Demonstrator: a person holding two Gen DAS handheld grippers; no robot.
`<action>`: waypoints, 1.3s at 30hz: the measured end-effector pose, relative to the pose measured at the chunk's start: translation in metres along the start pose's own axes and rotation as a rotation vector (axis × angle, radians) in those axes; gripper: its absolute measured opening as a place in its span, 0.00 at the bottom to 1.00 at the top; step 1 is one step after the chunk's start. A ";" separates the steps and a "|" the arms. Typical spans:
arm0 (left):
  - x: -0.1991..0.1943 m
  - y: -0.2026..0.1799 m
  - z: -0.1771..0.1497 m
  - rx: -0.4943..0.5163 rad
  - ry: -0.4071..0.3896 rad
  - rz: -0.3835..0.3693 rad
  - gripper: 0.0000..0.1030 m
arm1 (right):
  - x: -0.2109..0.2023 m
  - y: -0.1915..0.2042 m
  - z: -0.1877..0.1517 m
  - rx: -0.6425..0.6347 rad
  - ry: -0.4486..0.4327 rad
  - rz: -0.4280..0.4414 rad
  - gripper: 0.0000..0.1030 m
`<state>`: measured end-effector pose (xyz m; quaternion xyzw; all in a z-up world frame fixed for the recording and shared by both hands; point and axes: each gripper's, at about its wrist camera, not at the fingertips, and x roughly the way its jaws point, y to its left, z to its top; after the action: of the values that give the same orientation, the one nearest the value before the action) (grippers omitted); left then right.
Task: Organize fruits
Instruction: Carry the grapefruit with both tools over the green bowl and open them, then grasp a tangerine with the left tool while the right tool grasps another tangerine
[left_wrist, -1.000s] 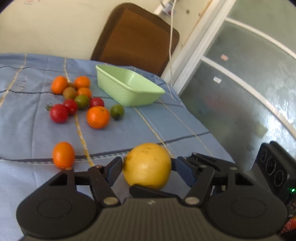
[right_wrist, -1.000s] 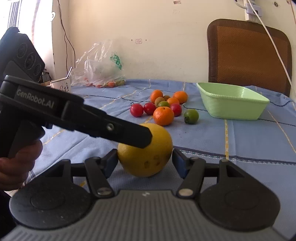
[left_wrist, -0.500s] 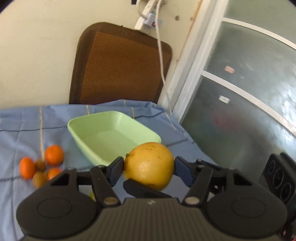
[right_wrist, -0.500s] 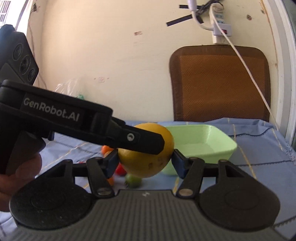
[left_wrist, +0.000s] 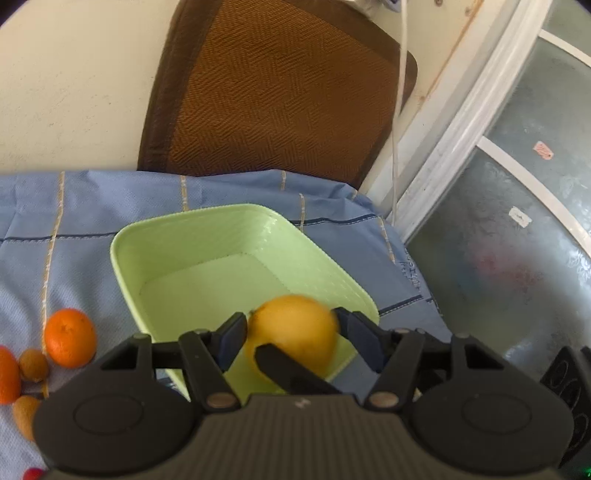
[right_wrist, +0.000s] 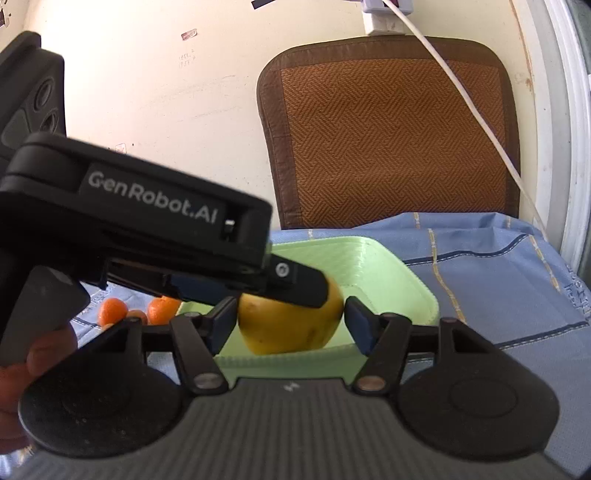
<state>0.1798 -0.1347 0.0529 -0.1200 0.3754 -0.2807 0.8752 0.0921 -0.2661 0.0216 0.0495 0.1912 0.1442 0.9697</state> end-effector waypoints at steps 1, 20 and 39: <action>-0.007 0.002 0.000 -0.013 -0.012 -0.006 0.59 | -0.007 -0.002 -0.002 0.013 -0.017 -0.001 0.65; -0.228 0.064 -0.157 0.064 -0.250 0.182 0.61 | -0.088 0.082 -0.047 0.076 0.039 0.164 0.28; -0.178 0.068 -0.184 0.096 -0.132 0.262 0.27 | -0.020 0.129 -0.043 -0.111 0.213 0.125 0.41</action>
<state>-0.0263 0.0242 0.0024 -0.0460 0.3156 -0.1732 0.9318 0.0239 -0.1474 0.0087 -0.0082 0.2814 0.2192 0.9342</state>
